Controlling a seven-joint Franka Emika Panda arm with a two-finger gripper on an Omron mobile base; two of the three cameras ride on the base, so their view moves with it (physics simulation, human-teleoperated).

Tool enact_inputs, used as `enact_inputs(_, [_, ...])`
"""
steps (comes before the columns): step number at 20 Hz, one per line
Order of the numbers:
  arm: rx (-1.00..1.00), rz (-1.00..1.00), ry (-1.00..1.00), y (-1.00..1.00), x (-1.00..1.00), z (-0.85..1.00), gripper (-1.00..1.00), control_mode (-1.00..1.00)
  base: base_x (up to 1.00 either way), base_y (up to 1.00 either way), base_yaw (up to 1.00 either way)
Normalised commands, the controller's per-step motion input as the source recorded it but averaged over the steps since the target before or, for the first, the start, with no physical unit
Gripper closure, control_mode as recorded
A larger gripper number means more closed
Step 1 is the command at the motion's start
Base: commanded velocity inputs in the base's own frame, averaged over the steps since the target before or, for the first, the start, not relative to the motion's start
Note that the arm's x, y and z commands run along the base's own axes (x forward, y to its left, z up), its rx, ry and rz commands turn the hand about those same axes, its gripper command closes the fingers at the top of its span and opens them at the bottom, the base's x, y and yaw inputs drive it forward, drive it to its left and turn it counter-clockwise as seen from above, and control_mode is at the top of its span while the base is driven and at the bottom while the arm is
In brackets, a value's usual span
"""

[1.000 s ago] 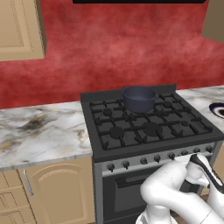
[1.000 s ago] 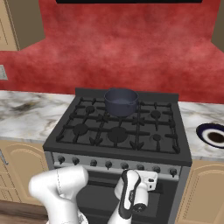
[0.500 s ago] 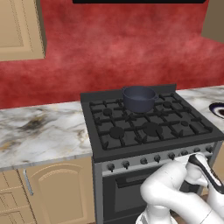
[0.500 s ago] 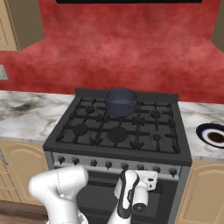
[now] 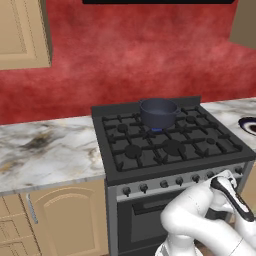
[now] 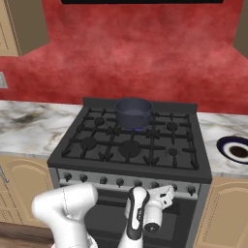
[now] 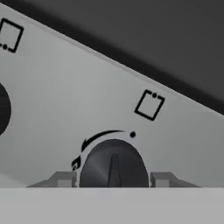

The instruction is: Retrieve the frozen meat and place it in the pot on a burner. Then turn the burner on.

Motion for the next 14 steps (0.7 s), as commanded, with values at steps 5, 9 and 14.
enact_inputs(5, [-0.7,0.0,0.06,0.55,0.33,-0.48,1.0,-1.0,0.0,0.0,0.0])
enact_inputs(9, [-0.75,-0.04,0.03,0.71,0.31,-0.4,1.0,-1.0,0.0,0.0,0.0])
enact_inputs(14, [-0.59,-0.08,0.01,0.53,0.32,-0.35,1.0,-1.0,0.0,0.0,0.0])
